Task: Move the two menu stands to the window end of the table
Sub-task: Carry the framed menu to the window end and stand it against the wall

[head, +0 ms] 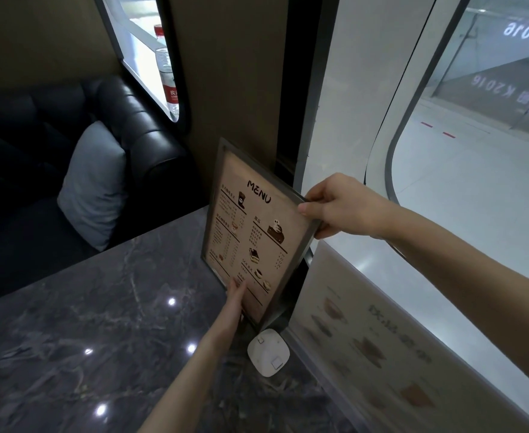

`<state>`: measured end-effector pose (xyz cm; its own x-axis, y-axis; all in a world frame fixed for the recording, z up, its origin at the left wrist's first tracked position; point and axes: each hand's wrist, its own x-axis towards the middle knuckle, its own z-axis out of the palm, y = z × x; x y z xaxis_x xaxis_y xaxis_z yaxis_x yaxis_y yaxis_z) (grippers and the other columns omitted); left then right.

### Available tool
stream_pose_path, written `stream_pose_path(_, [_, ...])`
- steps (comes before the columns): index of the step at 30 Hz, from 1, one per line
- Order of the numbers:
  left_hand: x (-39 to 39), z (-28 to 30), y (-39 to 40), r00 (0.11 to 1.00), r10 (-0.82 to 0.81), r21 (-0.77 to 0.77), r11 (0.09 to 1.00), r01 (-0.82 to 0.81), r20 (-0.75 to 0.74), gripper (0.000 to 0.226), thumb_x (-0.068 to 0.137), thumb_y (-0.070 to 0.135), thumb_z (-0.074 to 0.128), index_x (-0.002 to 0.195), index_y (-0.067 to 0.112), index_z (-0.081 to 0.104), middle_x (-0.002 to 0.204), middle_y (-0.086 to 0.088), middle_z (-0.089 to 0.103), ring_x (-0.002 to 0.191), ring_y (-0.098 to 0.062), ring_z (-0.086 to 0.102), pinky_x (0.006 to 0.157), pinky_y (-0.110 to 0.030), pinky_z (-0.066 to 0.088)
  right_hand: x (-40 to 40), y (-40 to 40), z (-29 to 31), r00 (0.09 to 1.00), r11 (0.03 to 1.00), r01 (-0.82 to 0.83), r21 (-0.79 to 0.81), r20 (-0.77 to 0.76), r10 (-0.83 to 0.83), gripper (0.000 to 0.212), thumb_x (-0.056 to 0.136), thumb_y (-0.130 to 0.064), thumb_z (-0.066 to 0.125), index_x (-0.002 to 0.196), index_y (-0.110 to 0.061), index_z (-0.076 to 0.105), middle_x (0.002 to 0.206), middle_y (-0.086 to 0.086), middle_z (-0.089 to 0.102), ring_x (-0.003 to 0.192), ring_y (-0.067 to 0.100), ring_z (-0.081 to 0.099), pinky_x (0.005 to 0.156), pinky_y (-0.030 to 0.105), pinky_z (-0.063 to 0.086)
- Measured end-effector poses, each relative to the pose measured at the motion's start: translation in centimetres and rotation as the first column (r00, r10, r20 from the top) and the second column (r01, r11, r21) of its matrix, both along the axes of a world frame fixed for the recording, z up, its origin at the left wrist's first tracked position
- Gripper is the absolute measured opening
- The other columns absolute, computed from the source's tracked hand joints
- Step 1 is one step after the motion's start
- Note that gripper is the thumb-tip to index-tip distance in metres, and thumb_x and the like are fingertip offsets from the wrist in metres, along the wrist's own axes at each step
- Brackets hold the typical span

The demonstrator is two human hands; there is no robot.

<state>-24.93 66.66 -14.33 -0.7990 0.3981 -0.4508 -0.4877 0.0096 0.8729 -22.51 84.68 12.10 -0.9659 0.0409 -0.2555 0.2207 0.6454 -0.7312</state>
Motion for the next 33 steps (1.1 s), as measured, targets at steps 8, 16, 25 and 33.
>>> stream_pose_path(8, [-0.2,0.2,0.4,0.999,0.010,-0.025,1.000,-0.009,0.032,0.073,0.093,0.050,0.038,0.150,0.029,-0.002,0.160,0.007,0.006,0.147,-0.016,0.007,0.120,-0.044,0.013,0.0,0.1,0.0,1.000,1.000,0.009,-0.003,-0.007,-0.009,0.028,0.093,-0.017,0.047,0.099,0.005,0.063,0.086,0.008,0.068,0.068,0.010,0.067,0.061,0.020,0.058])
stream_pose_path(16, [-0.2,0.1,0.3,1.000,-0.003,-0.061,0.998,0.004,0.021,0.073,0.094,0.047,0.038,0.150,0.028,-0.004,0.161,0.006,0.000,0.148,-0.017,0.002,0.121,-0.044,0.007,0.0,0.2,0.0,1.000,1.000,0.015,-0.023,0.004,-0.015,0.028,0.093,-0.018,0.048,0.101,0.005,0.062,0.083,0.007,0.068,0.068,0.011,0.067,0.064,0.023,0.059])
stream_pose_path(25, [0.0,0.8,0.4,0.999,-0.040,-0.052,0.998,0.040,0.009,0.085,0.082,0.063,0.041,0.150,0.031,0.001,0.161,0.007,0.005,0.148,-0.015,0.006,0.121,-0.043,0.010,0.0,0.4,0.1,1.000,1.000,0.020,0.024,-0.006,-0.020,0.028,0.093,-0.019,0.047,0.102,0.004,0.062,0.094,0.013,0.069,0.080,0.021,0.068,0.074,0.033,0.060])
stream_pose_path(33, [0.0,1.3,1.1,1.000,-0.019,-0.107,0.994,0.020,0.005,0.067,0.095,0.048,0.033,0.150,0.030,-0.003,0.161,0.007,0.000,0.148,-0.016,0.002,0.121,-0.044,0.007,0.1,0.6,0.1,0.999,0.999,0.040,0.018,0.004,-0.040,0.027,0.093,-0.019,0.047,0.102,0.002,0.062,0.093,0.011,0.068,0.079,0.020,0.068,0.069,0.027,0.060])
